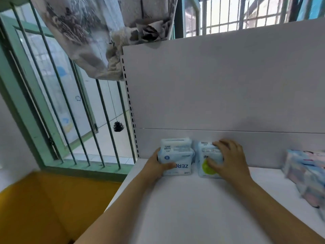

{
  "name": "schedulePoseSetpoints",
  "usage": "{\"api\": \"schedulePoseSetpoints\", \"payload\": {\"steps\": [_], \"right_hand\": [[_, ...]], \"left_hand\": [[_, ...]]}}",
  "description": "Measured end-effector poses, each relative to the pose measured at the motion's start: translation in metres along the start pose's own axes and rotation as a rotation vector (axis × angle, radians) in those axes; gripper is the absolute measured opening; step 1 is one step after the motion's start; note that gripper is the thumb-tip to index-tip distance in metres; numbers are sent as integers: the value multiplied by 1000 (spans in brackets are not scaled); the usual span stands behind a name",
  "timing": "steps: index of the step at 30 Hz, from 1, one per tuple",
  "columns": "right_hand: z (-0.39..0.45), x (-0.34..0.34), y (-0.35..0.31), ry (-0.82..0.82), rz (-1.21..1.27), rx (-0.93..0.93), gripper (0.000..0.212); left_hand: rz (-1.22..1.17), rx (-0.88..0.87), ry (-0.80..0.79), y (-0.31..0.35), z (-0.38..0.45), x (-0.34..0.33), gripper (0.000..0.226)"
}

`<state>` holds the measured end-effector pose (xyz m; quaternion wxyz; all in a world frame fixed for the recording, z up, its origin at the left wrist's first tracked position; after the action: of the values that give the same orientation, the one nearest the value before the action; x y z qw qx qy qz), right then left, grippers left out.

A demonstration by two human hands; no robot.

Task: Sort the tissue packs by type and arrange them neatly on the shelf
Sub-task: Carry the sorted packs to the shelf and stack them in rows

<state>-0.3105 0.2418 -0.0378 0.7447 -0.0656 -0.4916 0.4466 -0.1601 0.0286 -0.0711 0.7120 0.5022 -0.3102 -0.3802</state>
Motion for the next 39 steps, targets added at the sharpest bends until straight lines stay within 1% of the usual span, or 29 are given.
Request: {"api": "schedulePoseSetpoints", "payload": {"steps": [2,3,6,8,10,12,14,16,17,20,21,23,25,28,31,34,37,39], "right_hand": [[-1,-2,1,12,74,-37,61],[-1,-3,3,14,94,-51,62],[-3,-4,8,13,94,-66,67],[-3,-2,11,27,45,-85,76],[-3,-3,12,-25,-6,-118,86],[-5,-8,12,-149,-17,-149,89],[-6,-11,15,-236,-4,-138,88],[-6,-10,17,-257,32,-106,87],[-5,-8,18,-254,40,-91,86],[-4,-5,17,-233,31,-40,84],[-5,-4,16,-225,19,-21,83],[-5,-5,16,-221,-7,3,81],[-4,-5,16,-220,-19,20,80],[-3,-10,16,-238,-61,34,81],[0,-11,17,-236,-122,59,81],[2,-8,17,-223,-263,70,80],[0,-3,8,-178,-372,53,80],[2,-3,4,-196,-451,40,81]], "left_hand": [[68,-41,22,-4,13,-6,69],[98,-70,46,-7,17,-6,73],[166,-153,81,-21,22,-1,87],[269,-221,87,-23,25,2,96],[420,-264,85,-24,29,2,97],[485,-281,71,-25,30,1,97],[397,-265,16,-26,30,-1,91],[248,-213,-30,-29,28,-5,81],[202,-193,-48,-28,26,-7,81],[248,-221,-94,-25,25,-9,101],[296,-236,-99,-24,25,-8,102],[373,-265,-99,-21,26,-5,96],[355,-252,-104,-23,26,-5,88],[328,-260,-117,-22,23,-10,81],[430,-282,-80,-16,23,-13,78],[522,-251,-58,-12,20,-12,80],[757,-217,-77,7,20,-10,88],[942,-219,-104,25,23,-13,97]]}}
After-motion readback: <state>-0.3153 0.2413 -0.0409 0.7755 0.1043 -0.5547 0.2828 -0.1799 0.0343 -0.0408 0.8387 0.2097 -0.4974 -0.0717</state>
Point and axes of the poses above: each hand's wrist, its own z-axis towards the middle knuckle, its own x-axis out of the back of the hand, y = z × x, the point moved 7 cm from there along z, towards the middle knuckle, and after that the axes turned 13 degrees about -x, right-handed, at the moved point
